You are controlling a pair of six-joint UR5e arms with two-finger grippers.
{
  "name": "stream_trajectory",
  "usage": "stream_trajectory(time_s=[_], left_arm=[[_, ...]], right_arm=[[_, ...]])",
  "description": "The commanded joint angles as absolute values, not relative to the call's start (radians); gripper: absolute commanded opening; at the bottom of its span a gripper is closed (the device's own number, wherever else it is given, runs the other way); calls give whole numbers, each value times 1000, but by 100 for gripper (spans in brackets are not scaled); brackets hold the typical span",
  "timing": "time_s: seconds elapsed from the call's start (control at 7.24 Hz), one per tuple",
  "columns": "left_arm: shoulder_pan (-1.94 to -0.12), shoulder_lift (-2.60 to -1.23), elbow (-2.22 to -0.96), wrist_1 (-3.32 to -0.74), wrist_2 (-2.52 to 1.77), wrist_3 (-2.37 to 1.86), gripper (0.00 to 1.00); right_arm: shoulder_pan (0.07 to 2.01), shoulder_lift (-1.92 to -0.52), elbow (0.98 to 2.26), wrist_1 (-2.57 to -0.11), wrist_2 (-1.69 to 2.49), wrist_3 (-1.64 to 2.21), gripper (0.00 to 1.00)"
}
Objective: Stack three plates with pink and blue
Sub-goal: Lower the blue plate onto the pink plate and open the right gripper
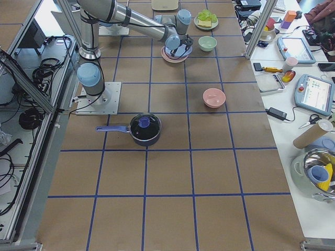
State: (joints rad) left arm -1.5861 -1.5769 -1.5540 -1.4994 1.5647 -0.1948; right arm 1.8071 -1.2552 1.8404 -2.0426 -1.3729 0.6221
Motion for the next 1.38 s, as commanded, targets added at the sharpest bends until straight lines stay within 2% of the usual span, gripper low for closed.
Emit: stream_trajectory(time_s=[0.0,1.24], left_arm=[[-1586,-1577,-1555,-1500,1565,-195,100],[-1588,-1577,-1554,-1500,1565,-195,100]], right_arm=[[1812,-1253,1841,-2043,-1376,626,0],[1799,-1266,1841,-2030,-1373,617,0]])
